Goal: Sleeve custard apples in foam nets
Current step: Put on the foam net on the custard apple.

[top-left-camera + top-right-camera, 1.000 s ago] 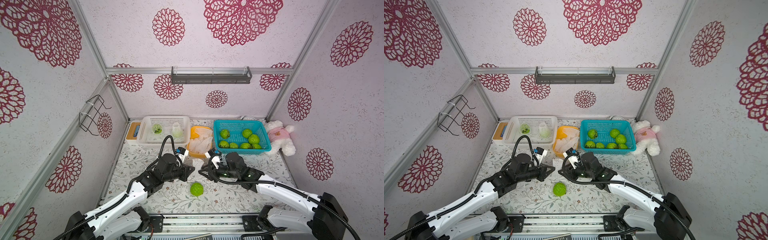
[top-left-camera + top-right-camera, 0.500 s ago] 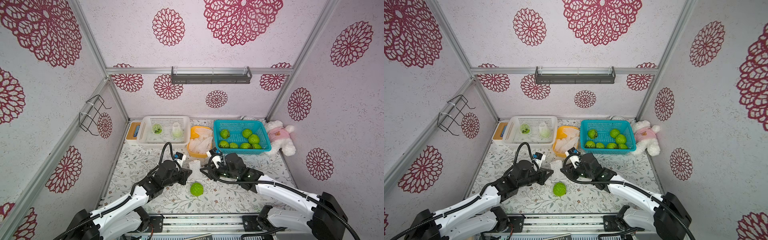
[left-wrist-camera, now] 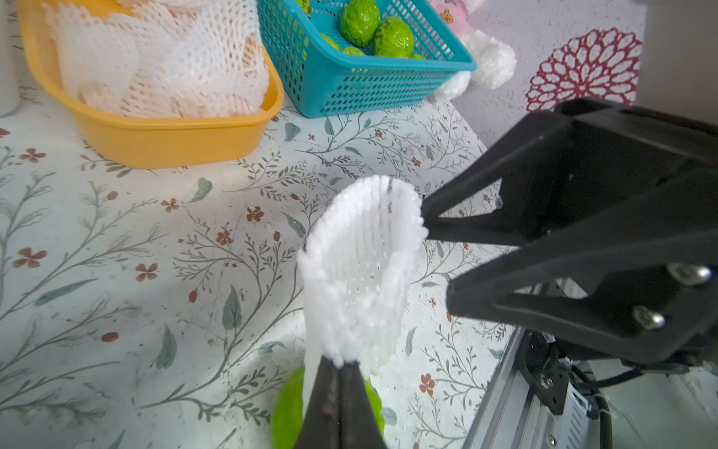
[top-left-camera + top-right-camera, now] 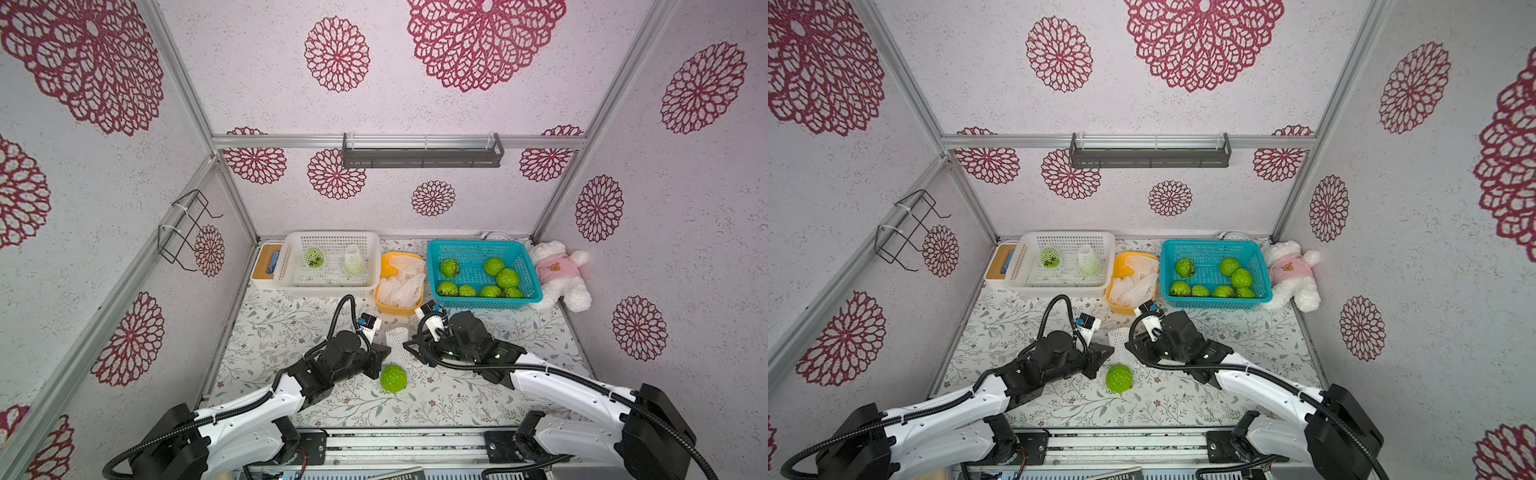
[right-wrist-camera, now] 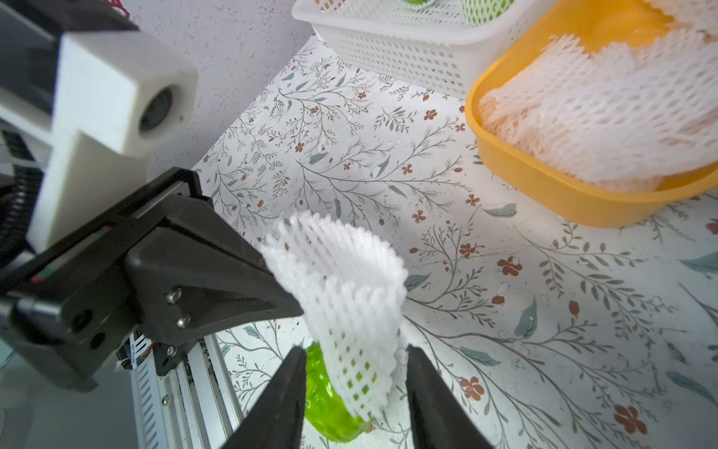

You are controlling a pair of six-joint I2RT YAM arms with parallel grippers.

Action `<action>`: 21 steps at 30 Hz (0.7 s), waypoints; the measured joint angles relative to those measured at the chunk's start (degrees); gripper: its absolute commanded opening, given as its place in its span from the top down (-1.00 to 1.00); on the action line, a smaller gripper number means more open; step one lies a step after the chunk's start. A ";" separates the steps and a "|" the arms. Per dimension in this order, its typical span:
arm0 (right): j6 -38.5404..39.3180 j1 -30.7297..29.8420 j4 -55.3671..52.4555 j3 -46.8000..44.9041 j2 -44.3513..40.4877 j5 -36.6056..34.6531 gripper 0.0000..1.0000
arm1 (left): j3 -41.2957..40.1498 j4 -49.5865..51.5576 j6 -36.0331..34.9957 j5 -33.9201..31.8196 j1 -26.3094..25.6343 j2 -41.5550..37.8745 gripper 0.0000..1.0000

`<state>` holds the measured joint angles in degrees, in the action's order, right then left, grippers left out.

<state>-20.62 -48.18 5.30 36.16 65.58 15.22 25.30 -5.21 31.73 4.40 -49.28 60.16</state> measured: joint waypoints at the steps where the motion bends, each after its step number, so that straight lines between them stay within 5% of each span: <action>1: -0.07 0.00 -0.02 -0.24 -0.28 0.00 0.11 | 0.00 0.13 -0.26 -0.42 -0.66 0.00 1.00; 21: -1.99 -1.11 0.02 -2.36 -1.11 3.17 0.14 | -1.40 5.53 -1.68 -5.33 -5.42 -3.78 1.00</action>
<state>-22.61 -49.30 5.32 33.80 64.47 18.39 23.90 0.32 30.04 -0.93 -54.70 56.38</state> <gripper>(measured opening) 0.433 0.042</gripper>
